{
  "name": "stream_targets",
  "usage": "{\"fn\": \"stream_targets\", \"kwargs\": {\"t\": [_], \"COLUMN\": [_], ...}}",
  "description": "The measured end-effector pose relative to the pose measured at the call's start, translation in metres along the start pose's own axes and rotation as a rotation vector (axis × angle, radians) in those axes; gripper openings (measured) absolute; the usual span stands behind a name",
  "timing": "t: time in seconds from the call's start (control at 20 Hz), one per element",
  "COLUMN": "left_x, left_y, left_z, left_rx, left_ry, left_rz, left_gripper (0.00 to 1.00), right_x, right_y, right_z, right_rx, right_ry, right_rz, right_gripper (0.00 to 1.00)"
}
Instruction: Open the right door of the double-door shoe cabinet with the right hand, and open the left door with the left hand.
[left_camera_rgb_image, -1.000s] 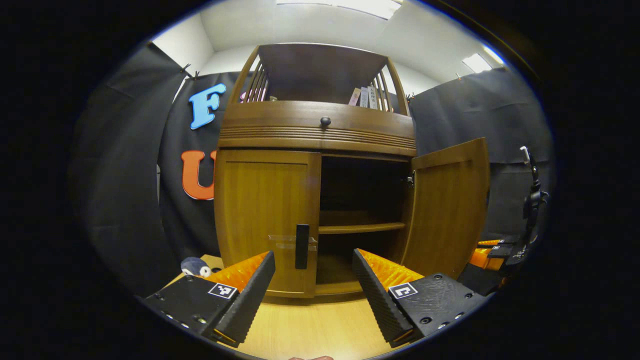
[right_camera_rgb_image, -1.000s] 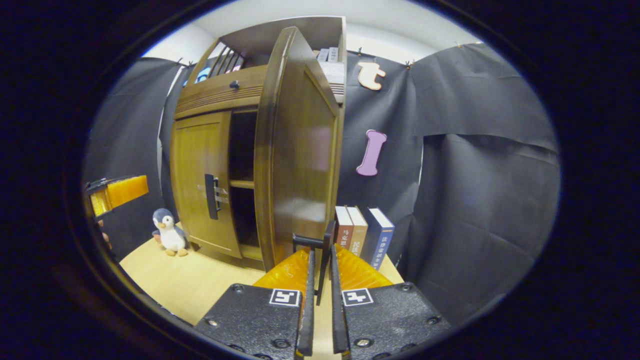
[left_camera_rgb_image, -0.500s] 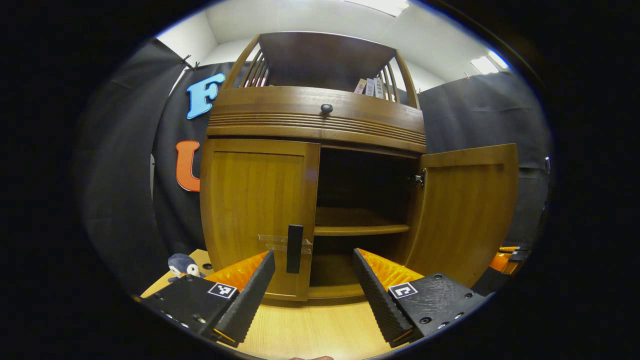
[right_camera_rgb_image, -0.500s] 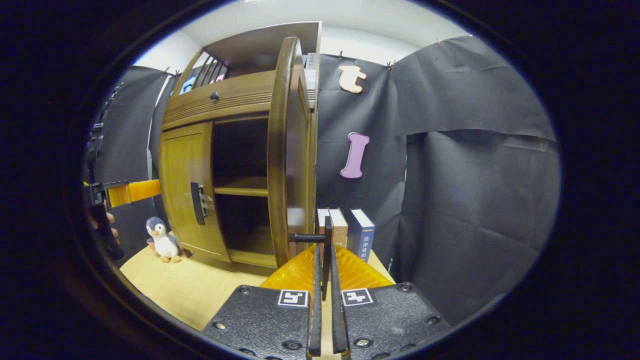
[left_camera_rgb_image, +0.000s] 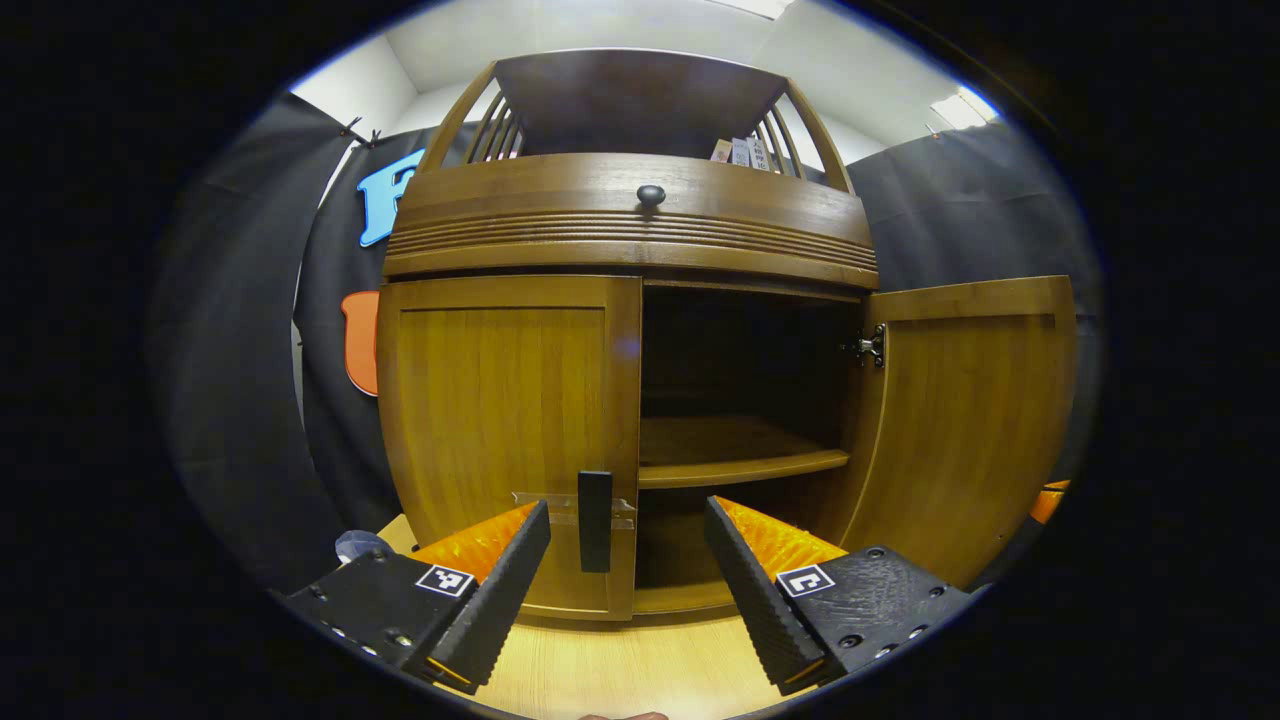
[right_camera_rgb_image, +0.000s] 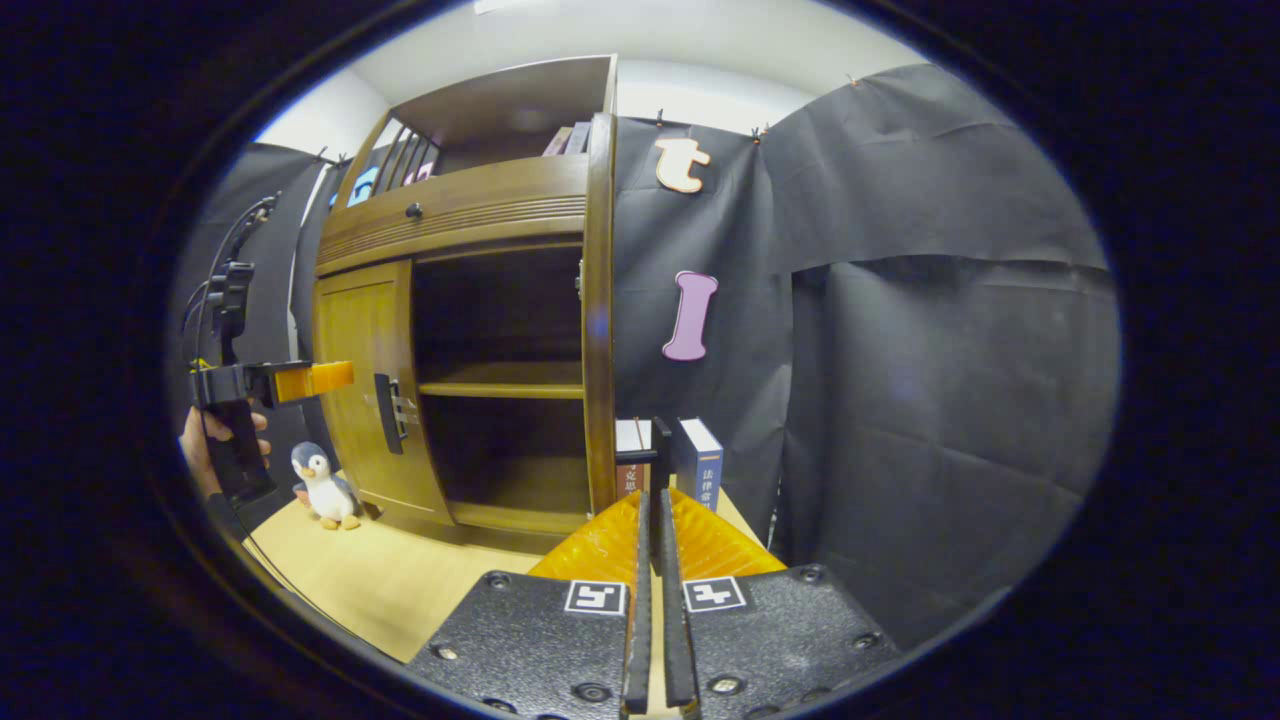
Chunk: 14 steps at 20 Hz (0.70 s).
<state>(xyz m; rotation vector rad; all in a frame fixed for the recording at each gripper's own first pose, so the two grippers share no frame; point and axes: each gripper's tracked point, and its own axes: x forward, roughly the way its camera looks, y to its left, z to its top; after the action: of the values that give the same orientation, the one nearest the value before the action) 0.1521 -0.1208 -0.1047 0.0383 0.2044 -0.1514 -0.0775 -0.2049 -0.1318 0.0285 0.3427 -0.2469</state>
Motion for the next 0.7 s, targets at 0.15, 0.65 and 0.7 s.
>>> {"fn": "stream_targets", "kwargs": {"t": [0.15, 0.65, 0.7], "left_x": [0.016, 0.095, 0.1], "left_y": [0.009, 0.026, 0.029], "left_z": [-0.004, -0.036, -0.043], "left_rx": [-0.002, 0.0, -0.002], "left_ry": [0.011, 0.083, 0.11], "left_rz": [0.02, 0.043, 0.058], "left_gripper": [0.94, 0.94, 0.93], "right_x": [-0.007, -0.028, -0.028], "right_y": [-0.014, -0.055, -0.057], "right_z": [0.001, 0.006, 0.004], "right_rx": [-0.019, 0.021, 0.02], "right_ry": [-0.01, -0.015, -0.01], "right_rz": [-0.041, -0.177, -0.186], "right_gripper": [0.08, 0.14, 0.21]}}
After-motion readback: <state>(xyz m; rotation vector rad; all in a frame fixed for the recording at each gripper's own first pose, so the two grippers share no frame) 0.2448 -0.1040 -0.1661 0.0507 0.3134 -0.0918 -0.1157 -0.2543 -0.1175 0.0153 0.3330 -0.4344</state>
